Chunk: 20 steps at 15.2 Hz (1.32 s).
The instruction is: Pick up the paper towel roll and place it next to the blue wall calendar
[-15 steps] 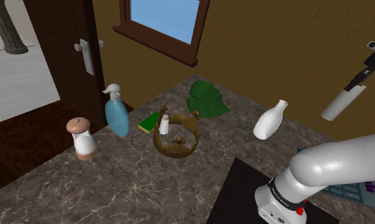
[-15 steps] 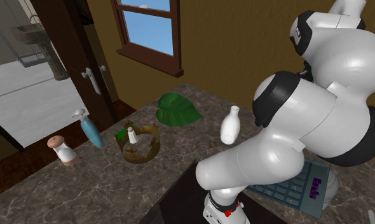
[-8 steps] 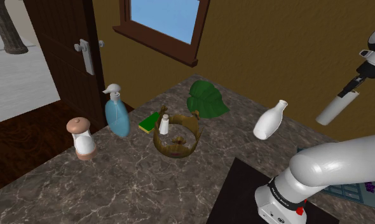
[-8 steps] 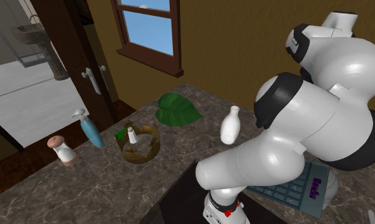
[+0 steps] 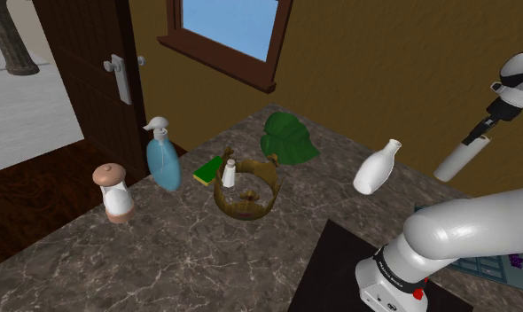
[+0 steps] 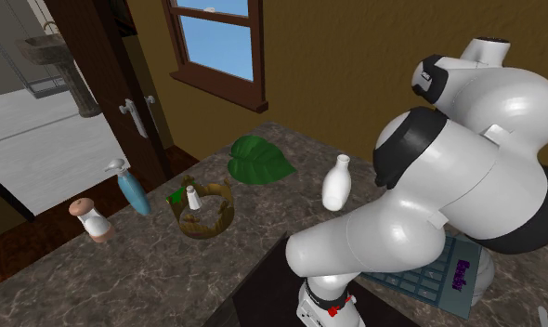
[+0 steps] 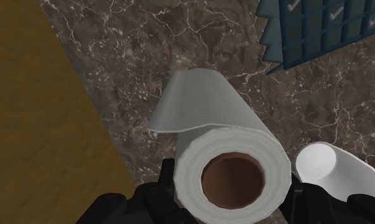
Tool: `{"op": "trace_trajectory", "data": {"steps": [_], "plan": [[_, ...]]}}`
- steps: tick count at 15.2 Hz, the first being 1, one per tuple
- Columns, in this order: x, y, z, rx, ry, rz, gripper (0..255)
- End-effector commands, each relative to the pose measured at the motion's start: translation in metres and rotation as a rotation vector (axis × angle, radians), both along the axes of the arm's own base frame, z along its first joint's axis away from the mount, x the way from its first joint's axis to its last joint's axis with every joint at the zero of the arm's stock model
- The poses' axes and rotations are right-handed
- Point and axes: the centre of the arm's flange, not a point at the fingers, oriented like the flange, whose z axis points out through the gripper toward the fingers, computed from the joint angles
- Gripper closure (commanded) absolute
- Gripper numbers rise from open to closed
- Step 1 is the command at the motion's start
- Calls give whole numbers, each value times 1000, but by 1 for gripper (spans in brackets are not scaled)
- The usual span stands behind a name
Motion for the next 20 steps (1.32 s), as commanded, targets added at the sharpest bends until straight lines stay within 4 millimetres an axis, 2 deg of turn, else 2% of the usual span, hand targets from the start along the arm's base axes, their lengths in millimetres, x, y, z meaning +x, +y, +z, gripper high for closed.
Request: {"op": "trace_trajectory", "data": {"steps": [1, 20], "plan": [[1, 1, -11, 0, 0, 0, 255], [1, 1, -111, 0, 0, 0, 255]]}}
